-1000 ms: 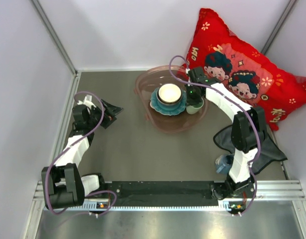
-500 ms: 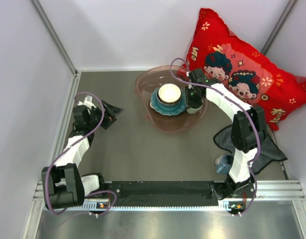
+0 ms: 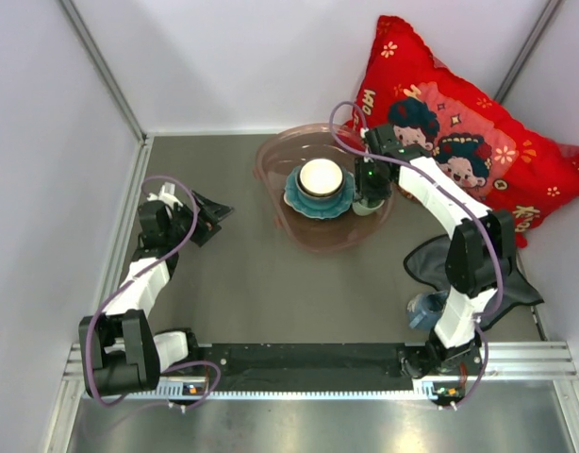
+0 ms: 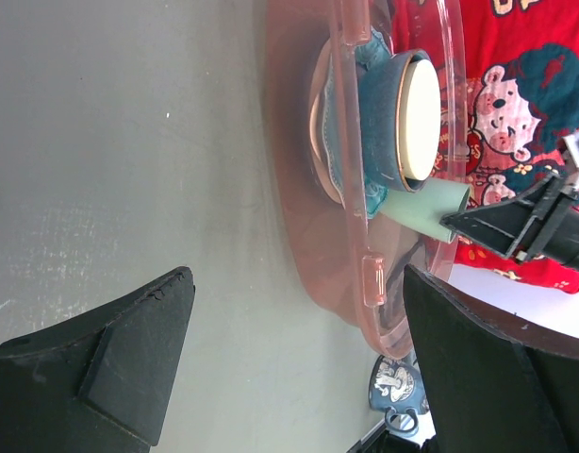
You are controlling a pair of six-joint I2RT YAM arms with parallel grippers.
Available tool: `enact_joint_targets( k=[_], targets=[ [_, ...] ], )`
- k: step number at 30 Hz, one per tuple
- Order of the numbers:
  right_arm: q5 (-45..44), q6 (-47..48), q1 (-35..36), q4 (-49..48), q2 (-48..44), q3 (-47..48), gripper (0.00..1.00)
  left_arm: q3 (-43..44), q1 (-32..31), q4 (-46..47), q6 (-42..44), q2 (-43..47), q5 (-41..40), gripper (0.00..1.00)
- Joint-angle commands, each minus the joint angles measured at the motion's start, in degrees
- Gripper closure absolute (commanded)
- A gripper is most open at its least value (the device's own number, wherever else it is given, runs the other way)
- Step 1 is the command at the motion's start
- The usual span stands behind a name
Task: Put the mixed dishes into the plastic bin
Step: Place the cup in the plastic bin.
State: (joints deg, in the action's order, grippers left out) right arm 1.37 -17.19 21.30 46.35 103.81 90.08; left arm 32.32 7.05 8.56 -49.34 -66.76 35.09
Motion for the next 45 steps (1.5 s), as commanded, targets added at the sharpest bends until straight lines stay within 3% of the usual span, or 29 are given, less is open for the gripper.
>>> enact_joint_targets(
  k=[1,24,30,45],
  targets=[
    [-1.2,0.1,-0.3,0.3,-4.3,3.8,0.53,-0.5,-0.1,2.2,0.6,1.2,0.2,0.04],
    [-4.3,0.8,-0.8,1.1,-4.7,4.0,0.53,-1.0,0.0,2.8,0.4,0.8,0.2,0.04],
    [-8.9,1.5,-2.3,2.2,-3.7,4.3,0.53,-1.2,0.0,2.9,0.3,0.9,0.2,0.04],
    [-8.3,3.3,-6.5,0.7,1.4,6.9,0.52,-1.6,0.0,1.9,0.8,1.5,-0.3,0.04]
  ],
)
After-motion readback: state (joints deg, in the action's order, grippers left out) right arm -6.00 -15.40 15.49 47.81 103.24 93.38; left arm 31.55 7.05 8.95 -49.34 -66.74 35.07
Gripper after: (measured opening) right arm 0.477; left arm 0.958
